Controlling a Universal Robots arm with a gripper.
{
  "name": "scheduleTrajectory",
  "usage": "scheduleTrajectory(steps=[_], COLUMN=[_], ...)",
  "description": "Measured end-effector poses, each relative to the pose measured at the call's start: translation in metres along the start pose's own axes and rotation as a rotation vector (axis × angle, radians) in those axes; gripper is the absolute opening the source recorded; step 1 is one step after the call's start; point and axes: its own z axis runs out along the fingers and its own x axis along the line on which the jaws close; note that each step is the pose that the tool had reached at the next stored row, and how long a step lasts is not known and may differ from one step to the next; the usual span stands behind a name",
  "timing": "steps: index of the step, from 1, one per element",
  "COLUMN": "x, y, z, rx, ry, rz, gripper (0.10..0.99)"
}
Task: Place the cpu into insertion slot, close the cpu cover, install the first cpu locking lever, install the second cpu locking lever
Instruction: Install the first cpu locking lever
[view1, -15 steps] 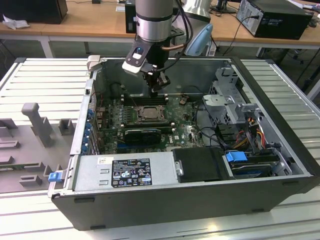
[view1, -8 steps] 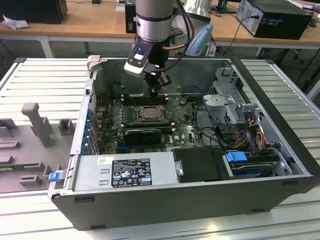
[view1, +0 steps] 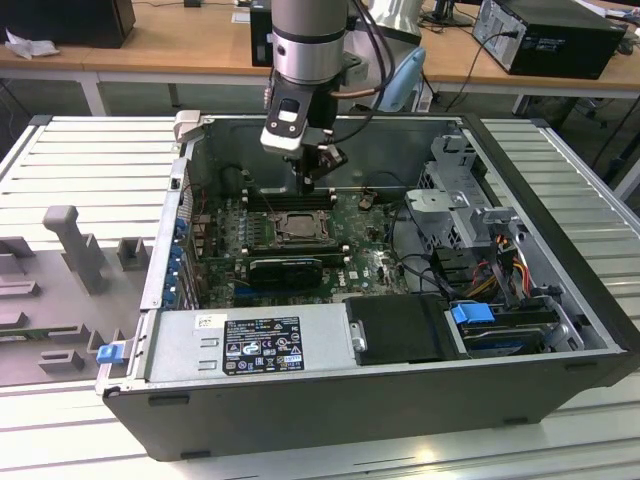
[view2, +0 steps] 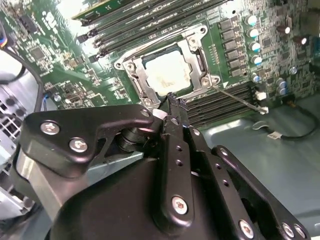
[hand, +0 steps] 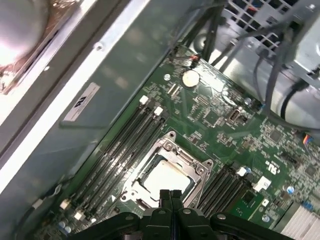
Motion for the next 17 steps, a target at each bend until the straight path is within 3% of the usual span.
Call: scheduleTrajectory(steps=[10, 17], x=[0.0000, 0.0000], y=[0.0000, 0.0000], z=[0.0000, 0.0000], rx=[0.001, 0.002], ry=[0.0052, 0.0074], rz=[-0.115, -0.164], gripper=[0.106, 0.106])
